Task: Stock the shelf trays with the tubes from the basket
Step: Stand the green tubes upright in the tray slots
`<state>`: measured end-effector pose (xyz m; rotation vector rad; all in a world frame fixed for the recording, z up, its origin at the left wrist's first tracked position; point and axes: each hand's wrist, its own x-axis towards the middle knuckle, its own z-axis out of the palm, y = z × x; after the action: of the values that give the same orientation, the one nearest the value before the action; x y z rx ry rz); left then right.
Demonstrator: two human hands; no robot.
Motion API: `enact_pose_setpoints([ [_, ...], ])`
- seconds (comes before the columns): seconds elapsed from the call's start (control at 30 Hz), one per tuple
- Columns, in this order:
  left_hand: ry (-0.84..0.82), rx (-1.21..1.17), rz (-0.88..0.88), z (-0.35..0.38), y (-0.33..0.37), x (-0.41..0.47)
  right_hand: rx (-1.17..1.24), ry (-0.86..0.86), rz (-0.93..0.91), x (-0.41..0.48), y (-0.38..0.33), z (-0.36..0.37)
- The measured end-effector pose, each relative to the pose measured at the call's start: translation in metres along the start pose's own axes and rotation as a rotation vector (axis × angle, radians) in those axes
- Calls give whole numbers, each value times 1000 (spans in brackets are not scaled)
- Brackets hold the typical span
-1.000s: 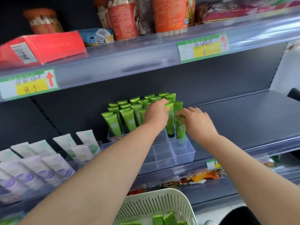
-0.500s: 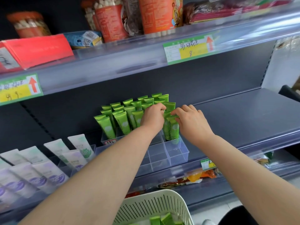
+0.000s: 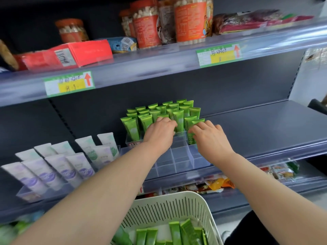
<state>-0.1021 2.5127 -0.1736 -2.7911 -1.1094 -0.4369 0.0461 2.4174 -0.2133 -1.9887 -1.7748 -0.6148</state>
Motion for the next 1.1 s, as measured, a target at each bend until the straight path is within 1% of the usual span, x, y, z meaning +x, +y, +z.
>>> enact_pose_setpoints([
  [0.1, -32, 22, -13, 3, -10, -28, 10, -11, -32, -16, -17, 6],
  [0.23, -65, -16, -47, 10, -17, -75, 52, -59, -79, -39, -49, 17],
  [0.47, -168, -62, -81, 49, -37, -165, 121, -273, -147, -96, -107, 55],
  [0.53, -205, -100, -138, 63, -45, -186, 135, -359, -156, -110, -120, 66],
  [0.63, -306, -140, -220, 83, -57, -216, 162, -526, -163, -131, -133, 84],
  [0.87, -493, -269, -381, 136, -70, -273, 109, -909, -157, -170, -152, 121],
  [0.97, -541, -315, -455, 155, -73, -288, 74, -1023, -144, -182, -162, 142],
  [1.1, -604, -321, -511, 174, -78, -296, 37, -1130, -134, -189, -176, 162],
])
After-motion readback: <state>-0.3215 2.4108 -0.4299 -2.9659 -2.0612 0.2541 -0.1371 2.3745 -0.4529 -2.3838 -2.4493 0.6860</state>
